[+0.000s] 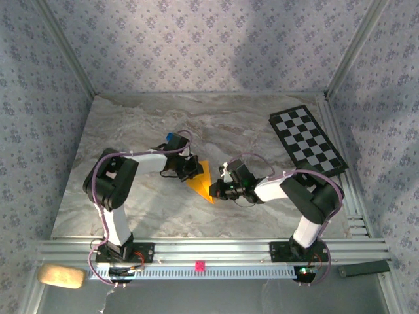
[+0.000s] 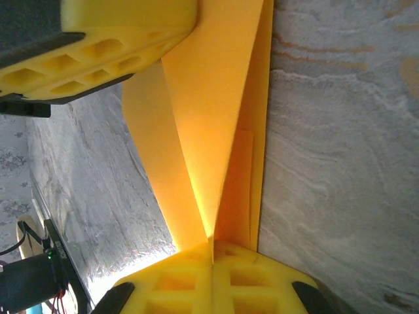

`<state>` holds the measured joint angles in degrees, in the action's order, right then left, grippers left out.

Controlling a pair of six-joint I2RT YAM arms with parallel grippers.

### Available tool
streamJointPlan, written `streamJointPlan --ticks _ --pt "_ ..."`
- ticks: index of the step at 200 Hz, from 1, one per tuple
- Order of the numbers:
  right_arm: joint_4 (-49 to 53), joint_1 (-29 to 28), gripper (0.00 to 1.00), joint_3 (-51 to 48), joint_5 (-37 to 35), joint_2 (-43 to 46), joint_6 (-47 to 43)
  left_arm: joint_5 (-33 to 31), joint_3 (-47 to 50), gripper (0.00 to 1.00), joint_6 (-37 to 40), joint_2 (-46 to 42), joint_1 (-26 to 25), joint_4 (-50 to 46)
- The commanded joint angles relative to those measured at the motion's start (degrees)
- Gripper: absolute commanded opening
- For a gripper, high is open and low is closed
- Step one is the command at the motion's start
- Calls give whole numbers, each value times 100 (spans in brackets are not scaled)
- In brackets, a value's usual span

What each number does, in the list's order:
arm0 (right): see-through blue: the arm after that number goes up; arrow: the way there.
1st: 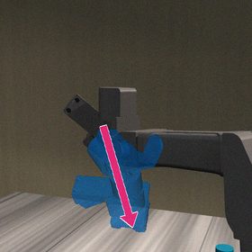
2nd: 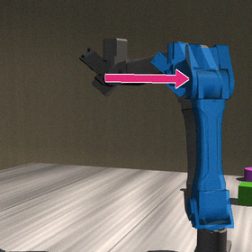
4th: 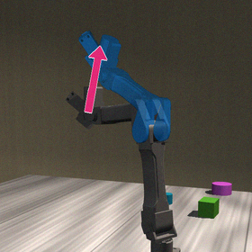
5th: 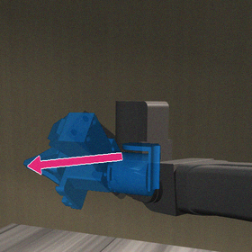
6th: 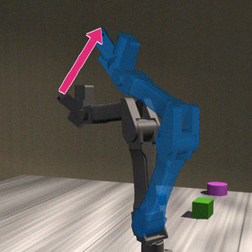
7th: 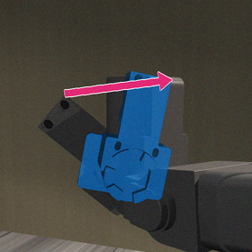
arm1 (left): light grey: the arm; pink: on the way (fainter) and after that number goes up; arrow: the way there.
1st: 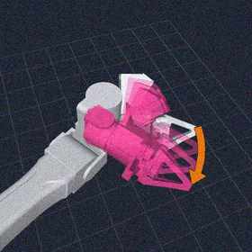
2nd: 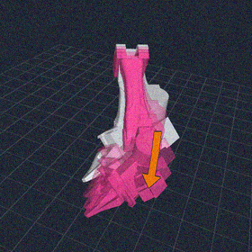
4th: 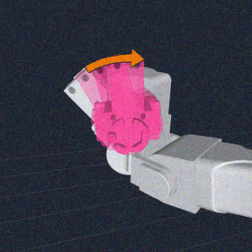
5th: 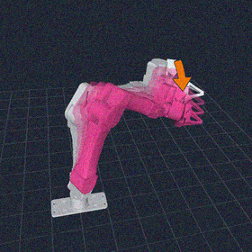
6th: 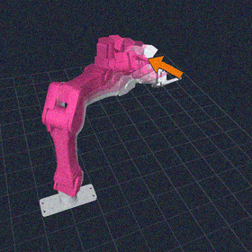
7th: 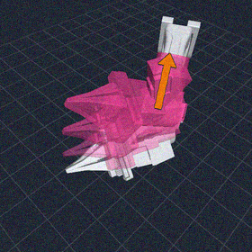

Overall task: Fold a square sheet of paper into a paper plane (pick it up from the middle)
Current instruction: Fourth fold the wing at the center of the table.

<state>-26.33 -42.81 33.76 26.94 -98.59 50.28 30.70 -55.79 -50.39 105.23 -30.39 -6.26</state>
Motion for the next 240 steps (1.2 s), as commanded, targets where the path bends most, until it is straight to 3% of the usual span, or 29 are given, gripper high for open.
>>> streamJointPlan --ticks 1,170,240 --pt "549 7 0 -2 -189 -308 78 -68 -163 0 65 77 -29 -130" --pt "679 39 1 76 -67 -381 145 -306 -288 0 181 357 -44 -446" --pt "797 28 6 135 87 -233 201 -371 -293 0 281 437 -42 -577"
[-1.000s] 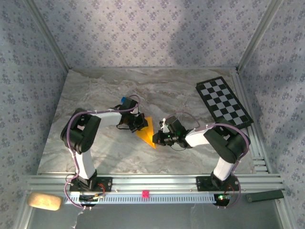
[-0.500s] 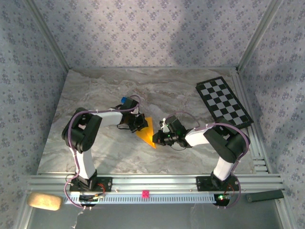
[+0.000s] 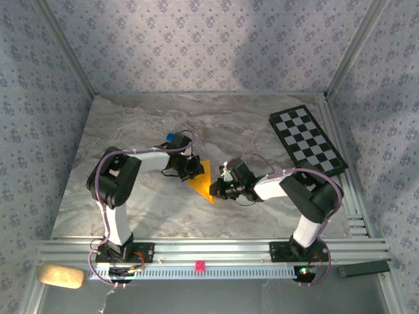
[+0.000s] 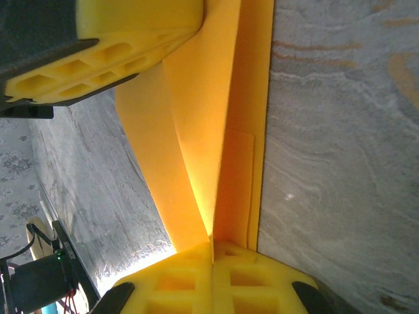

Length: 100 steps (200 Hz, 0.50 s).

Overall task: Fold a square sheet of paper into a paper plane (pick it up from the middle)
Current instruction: Fourth fold the wing at the center of the table.

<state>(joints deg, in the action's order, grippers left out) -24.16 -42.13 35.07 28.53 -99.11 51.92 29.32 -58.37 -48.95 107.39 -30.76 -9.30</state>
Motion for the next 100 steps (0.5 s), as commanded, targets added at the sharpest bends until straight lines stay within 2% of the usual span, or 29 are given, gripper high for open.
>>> streamJointPlan --ticks 1,100 --pt "584 -36 6 2 -65 -180 37 -234 -30 0 138 225 -7 -269" --pt "1067 -140 8 -141 45 346 -98 -232 22 0 160 247 -8 -260"
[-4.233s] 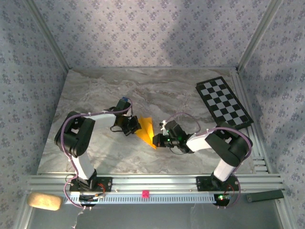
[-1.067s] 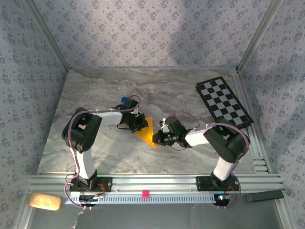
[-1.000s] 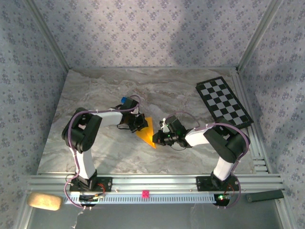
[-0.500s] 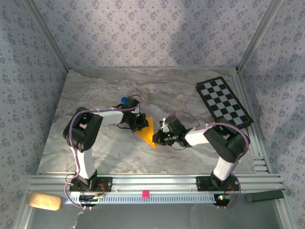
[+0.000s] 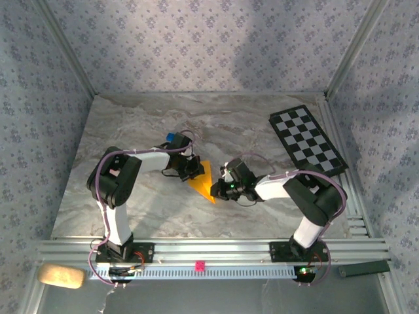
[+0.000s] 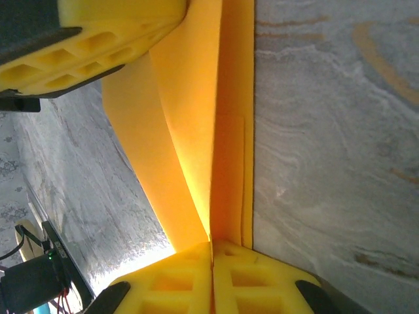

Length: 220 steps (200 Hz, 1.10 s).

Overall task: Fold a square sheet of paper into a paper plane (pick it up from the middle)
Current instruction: Fourth fold the wing at the center of the table.

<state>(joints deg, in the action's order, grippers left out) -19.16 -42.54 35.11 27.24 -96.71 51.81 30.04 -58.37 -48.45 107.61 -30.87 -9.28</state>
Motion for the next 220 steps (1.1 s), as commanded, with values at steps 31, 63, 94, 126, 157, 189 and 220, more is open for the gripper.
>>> streamJointPlan --ticks 31,63,94,126,157,189,220 --pt "630 -139 8 -195 197 124 -86 -314 11 0 115 216 3 -276" --pt "733 -159 10 -253 138 300 -74 -330 11 0 129 216 11 -294" --pt "870 -163 9 -291 92 431 -122 -319 25 0 124 243 3 -272" --pt "832 -180 6 -346 167 331 -93 -315 62 0 107 244 9 -241" --pt "877 -202 8 -381 166 331 -81 -315 72 0 98 251 7 -241" --pt "1134 -228 10 -382 13 550 -161 -324 76 0 94 250 10 -246" --pt "1174 -236 5 -460 39 496 -174 -315 71 0 89 264 1 -240"
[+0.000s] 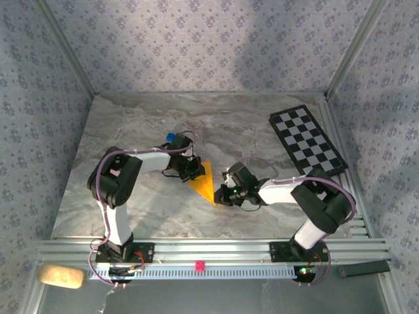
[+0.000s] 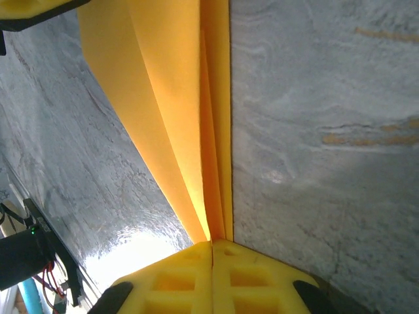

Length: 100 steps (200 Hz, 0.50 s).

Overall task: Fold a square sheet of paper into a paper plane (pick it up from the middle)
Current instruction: Fourth fold the wing at the center of the table.

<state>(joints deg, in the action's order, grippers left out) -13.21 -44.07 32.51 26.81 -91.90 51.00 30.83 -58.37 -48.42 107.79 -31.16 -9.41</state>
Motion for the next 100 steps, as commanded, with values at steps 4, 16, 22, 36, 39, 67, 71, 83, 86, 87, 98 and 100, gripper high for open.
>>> streamJointPlan --ticks 4,16,22,36,39,67,71,83,86,87,98,100 --pt "572 -82 5 -209 101 1 -78 -393 76 0 81 251 39 -228" --pt "548 -104 7 -243 105 4 -62 -396 71 0 79 251 31 -229" --pt "562 -116 9 -245 86 21 -63 -394 76 0 78 252 31 -228" --pt "586 -136 10 -247 100 66 -90 -392 76 0 85 247 37 -227" --pt "595 -136 10 -238 111 77 -98 -402 78 0 79 251 36 -229" --pt "717 -145 8 -219 117 98 -165 -391 78 0 66 260 36 -219" --pt "739 -143 8 -220 109 102 -164 -389 77 0 77 260 38 -225" --pt "772 -145 8 -233 105 117 -151 -400 76 0 79 259 39 -228" --pt "776 -150 8 -236 102 119 -144 -398 75 0 79 260 32 -227" --pt "780 -152 8 -241 95 128 -144 -400 73 0 79 260 31 -227" --pt "844 -161 11 -222 60 162 -151 -394 72 0 78 268 38 -228" --pt "881 -162 11 -215 50 170 -165 -394 71 0 79 269 37 -228"
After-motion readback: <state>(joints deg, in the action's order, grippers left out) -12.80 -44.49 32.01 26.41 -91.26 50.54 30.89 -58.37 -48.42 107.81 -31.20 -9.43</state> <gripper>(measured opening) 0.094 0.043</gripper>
